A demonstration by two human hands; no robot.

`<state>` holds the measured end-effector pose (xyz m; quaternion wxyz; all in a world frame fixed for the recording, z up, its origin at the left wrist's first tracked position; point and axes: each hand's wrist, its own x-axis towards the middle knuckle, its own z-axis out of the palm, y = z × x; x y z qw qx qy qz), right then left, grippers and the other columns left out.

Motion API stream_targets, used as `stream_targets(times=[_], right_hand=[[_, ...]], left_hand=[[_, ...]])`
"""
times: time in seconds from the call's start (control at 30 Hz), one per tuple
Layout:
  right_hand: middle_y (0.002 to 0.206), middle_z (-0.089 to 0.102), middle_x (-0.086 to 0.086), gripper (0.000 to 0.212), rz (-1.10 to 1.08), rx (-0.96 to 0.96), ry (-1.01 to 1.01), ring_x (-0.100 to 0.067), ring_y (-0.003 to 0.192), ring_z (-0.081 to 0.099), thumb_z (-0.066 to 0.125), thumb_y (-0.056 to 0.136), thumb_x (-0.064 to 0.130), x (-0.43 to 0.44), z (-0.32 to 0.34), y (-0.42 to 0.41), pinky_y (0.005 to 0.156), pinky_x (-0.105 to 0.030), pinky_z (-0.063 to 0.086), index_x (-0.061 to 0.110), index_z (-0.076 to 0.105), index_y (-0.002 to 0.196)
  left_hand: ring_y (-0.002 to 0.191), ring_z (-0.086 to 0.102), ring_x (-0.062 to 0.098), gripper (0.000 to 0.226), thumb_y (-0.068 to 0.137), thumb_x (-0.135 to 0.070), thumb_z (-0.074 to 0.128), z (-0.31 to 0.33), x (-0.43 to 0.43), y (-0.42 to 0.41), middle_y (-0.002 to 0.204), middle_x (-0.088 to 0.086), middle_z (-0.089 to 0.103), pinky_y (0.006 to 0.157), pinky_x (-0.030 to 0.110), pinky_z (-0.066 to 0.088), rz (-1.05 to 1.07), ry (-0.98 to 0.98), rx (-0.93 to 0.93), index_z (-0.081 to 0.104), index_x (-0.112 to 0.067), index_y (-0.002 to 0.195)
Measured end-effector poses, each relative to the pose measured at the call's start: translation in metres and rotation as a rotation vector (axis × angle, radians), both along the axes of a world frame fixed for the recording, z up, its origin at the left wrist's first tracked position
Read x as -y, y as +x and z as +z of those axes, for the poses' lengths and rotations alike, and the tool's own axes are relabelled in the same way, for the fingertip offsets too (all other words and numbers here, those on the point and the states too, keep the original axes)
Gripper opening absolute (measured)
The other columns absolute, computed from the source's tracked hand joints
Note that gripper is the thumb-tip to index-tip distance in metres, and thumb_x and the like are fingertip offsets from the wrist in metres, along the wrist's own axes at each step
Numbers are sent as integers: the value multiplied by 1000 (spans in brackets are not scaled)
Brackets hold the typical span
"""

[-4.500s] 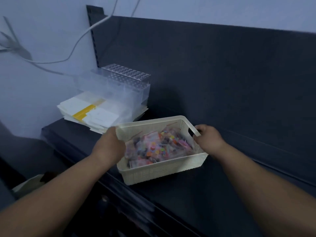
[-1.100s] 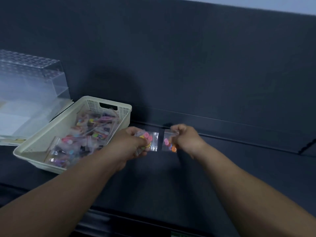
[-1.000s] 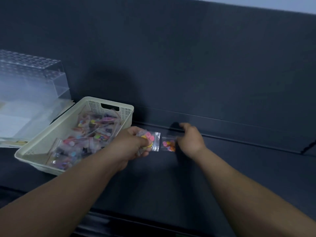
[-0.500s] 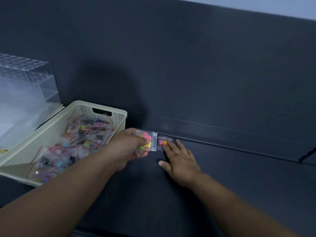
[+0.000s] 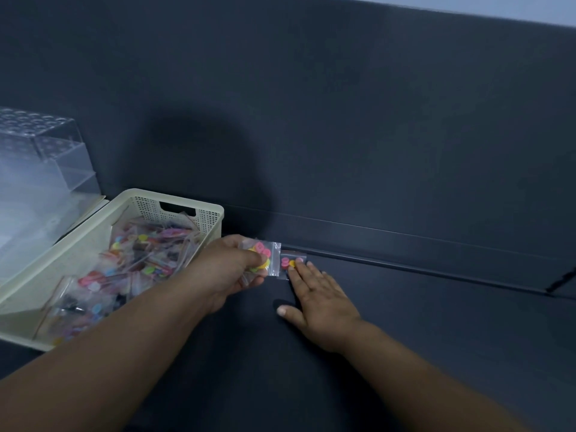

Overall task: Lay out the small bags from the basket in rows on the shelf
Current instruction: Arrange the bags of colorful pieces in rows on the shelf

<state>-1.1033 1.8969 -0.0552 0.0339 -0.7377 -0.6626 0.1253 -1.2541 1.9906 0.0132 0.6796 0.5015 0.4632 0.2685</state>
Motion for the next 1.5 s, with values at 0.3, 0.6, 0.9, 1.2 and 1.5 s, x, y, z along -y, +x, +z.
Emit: stream_targets(times=[0.3,0.6,0.9,1.2,1.5], right_hand=[[82,63,-2,14,-426,-1267,310,-12,76,56,62,88,33,-4,48,-15,72,-26,47,20,63,81],[81,66,-6,15,-617,-1402,241,-14,67,65,53,93,8,13,52,5,54,-22,50,18,51,81],[75,63,-3,25,-652,-918,284,-12,61,54,51,89,-5,4,35,56,56,-18,45,13,62,77],[131,53,-7,33,-250,-112,330,-26,120,49,46,91,11,34,14,46,100,-25,36,14,60,122],[155,24,2,50,-54,28,216,-17,145,15,37,98,35,32,-6,44,115,-25,3,22,30,146]], left_hand=[[66,65,15,19,81,3,65,5,11,8,80,3,66,57,25,55,-49,59,42,60,-12,90],[71,66,21,15,87,3,54,4,25,23,84,10,67,61,31,53,-98,-177,110,57,-11,88],[70,64,21,15,90,3,51,-10,22,26,88,13,66,62,31,55,-52,-104,-47,56,-11,86],[71,66,22,23,86,10,45,-15,17,30,94,19,64,58,29,56,-6,-99,-79,57,-9,92],[78,67,20,23,86,6,54,-20,13,32,93,10,68,66,33,55,2,-53,-98,61,-15,94]])
